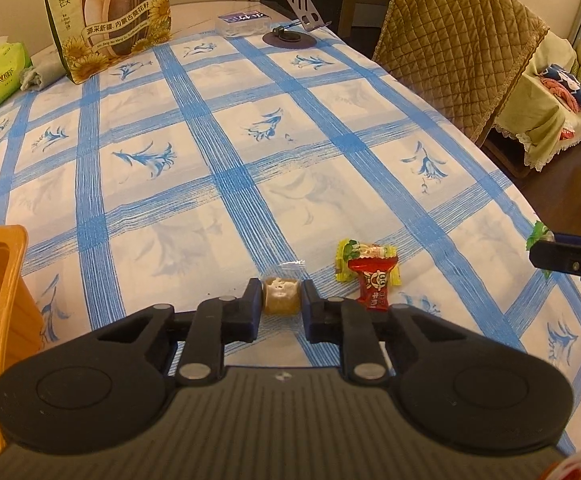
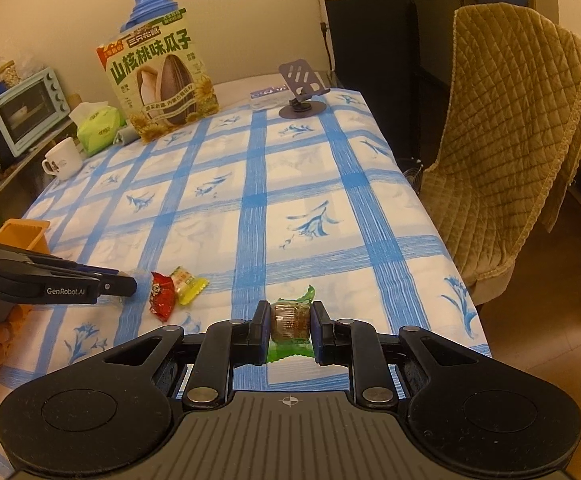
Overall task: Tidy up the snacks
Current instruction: 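Grasp the clear-wrapped brown candy with the left tool while right holds green candy, then carry both held candies over the orange tray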
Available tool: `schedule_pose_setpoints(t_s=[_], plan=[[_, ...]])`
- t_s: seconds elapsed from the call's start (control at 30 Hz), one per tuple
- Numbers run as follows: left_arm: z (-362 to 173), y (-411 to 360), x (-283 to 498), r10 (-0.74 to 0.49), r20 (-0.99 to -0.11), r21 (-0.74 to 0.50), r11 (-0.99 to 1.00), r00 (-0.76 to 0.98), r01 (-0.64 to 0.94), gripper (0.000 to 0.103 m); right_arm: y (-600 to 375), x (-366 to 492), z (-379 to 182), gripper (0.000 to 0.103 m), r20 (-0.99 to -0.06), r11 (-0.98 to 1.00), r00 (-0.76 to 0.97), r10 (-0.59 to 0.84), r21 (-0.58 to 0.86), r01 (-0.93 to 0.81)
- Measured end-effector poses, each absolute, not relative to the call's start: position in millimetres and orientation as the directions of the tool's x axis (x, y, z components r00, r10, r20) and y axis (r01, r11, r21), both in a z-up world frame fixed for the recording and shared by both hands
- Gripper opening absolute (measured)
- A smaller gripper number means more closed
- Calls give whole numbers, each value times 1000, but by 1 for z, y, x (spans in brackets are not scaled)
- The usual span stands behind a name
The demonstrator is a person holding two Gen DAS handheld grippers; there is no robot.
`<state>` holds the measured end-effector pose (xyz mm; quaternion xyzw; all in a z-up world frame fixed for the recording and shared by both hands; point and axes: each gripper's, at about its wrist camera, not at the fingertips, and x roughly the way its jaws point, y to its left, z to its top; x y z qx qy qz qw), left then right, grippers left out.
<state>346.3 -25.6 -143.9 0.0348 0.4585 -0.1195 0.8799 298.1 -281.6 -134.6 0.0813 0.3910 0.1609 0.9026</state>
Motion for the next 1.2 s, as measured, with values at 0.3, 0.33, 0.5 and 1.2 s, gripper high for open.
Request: schedule_pose_setpoints(t_s=[0.3, 0.33, 0.5, 1.2], plan=[[-124, -21, 328, -199, -792, -69, 968, 577, 239, 18, -280, 288, -123, 21, -660, 931, 657, 365, 271, -245], [-122, -21, 325, -203, -789, -73, 968, 580, 240, 18, -281, 286, -121, 21, -658, 930, 658, 367, 272, -247], [-106, -16, 308, -217, -772, -87, 967, 598, 238, 18, -281, 279, -115, 21, -646, 925, 661, 380, 276, -262], [-38, 11, 205, -251, -701, -154, 967, 668, 202, 18, -258, 233, -79, 21, -622, 859, 597, 507, 307, -409]])
